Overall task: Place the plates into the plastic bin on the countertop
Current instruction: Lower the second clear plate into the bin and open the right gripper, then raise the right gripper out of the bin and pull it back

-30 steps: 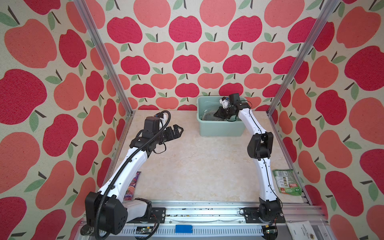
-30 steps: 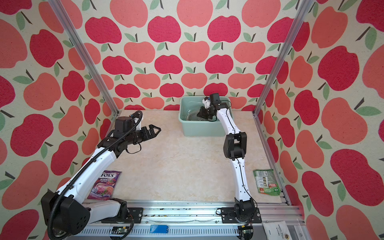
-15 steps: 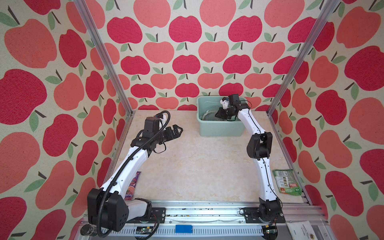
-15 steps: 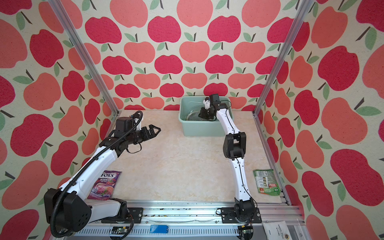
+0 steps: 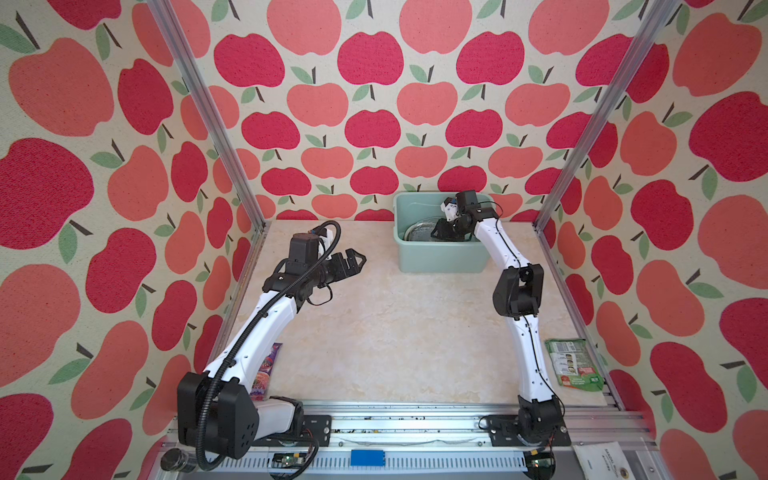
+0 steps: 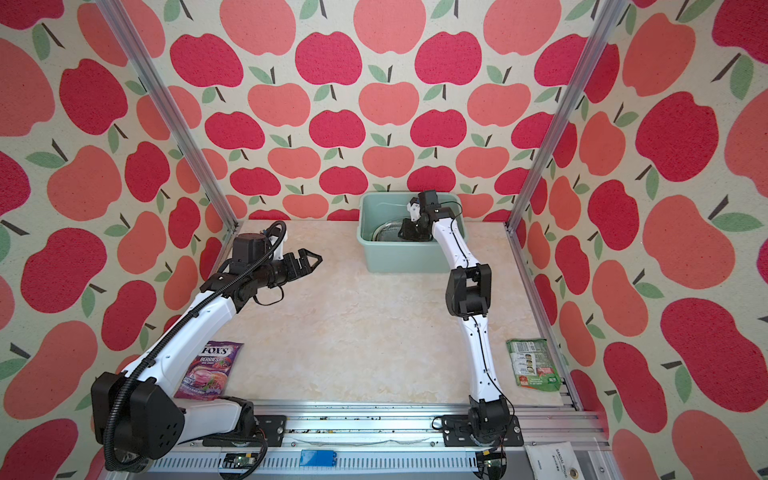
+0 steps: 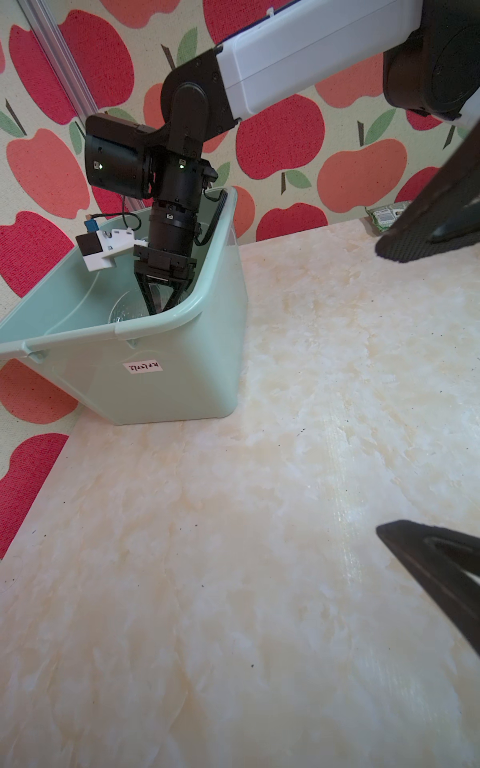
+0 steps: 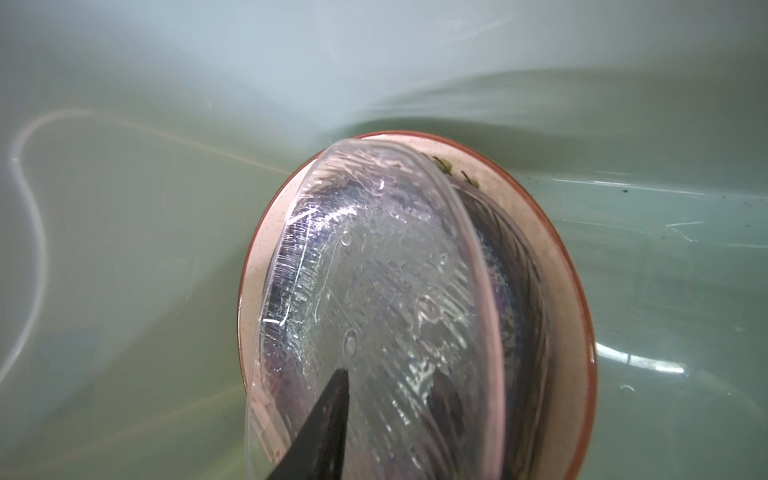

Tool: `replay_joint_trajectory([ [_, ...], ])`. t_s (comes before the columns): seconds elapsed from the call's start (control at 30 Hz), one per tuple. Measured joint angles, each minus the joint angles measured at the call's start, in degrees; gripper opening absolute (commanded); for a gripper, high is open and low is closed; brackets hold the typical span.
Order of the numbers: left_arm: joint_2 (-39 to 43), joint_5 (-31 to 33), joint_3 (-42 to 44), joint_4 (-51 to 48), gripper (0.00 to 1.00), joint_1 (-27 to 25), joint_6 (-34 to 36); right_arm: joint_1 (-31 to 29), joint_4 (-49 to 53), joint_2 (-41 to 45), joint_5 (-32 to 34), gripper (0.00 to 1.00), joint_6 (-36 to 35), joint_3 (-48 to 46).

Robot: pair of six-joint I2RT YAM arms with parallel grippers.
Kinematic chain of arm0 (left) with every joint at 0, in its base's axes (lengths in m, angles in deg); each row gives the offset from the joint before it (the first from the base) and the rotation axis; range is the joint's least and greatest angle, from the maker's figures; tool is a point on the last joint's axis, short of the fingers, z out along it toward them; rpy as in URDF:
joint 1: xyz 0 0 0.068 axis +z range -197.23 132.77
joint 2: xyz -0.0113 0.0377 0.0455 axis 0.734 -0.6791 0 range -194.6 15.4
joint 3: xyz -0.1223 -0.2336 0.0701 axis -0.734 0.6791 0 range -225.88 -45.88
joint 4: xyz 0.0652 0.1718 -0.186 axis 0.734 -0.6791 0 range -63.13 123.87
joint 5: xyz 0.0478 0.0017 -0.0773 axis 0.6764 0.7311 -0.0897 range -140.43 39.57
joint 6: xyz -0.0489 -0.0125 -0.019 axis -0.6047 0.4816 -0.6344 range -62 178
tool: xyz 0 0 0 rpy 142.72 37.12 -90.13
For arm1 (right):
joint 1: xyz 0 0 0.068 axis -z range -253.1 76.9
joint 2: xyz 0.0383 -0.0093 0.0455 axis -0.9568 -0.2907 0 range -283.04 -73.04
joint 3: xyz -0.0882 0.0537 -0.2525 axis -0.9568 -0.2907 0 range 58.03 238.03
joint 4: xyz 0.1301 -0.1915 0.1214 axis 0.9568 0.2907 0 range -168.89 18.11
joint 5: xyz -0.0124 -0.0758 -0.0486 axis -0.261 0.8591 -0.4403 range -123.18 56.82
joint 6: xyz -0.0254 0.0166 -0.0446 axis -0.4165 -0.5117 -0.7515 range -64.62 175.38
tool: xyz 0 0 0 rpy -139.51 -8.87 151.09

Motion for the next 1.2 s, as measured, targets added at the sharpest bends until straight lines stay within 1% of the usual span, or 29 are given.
replay_joint_trajectory([
  [0.37, 0.0, 0.0, 0.0, 0.3, 0.99, 0.0, 0.0, -0.8, 1.2, 0.0, 3.3, 0.56, -2.8, -0.5],
  [0.57, 0.0, 0.0, 0.0, 0.3, 0.99, 0.0, 0.0, -1.7, 2.7, 1.1, 5.4, 0.72, -4.4, -0.8],
  [0.7, 0.6, 0.0, 0.0, 0.3, 0.99, 0.3, 0.0, -2.4, 3.8, 3.1, 7.0, 0.79, -5.6, -2.5],
  [0.77, 1.2, 0.0, 0.0, 0.2, 0.99, 0.7, 0.0, -2.6, 4.4, 4.3, 7.8, 0.87, -5.9, -3.9],
  [0.83, 1.8, 0.0, 0.0, 0.0, 0.99, 1.2, 0.0, -2.8, 5.1, 5.7, 8.7, 0.98, -6.3, -5.2],
  [0.87, 2.2, 0.0, 0.0, -0.2, 0.99, 1.4, 0.0, -2.9, 5.4, 6.3, 9.2, 0.99, -6.7, -5.9],
  [1.03, 5.0, 0.7, 0.0, -3.1, 0.99, 1.7, 0.0, -3.0, 6.1, 10.6, 11.3, 0.99, -7.1, -8.2],
  [1.2, 9.4, 3.4, -1.7, -7.6, 0.99, 1.7, 0.1, -3.0, 7.3, 16.8, 11.9, 0.99, -7.1, -8.3],
])
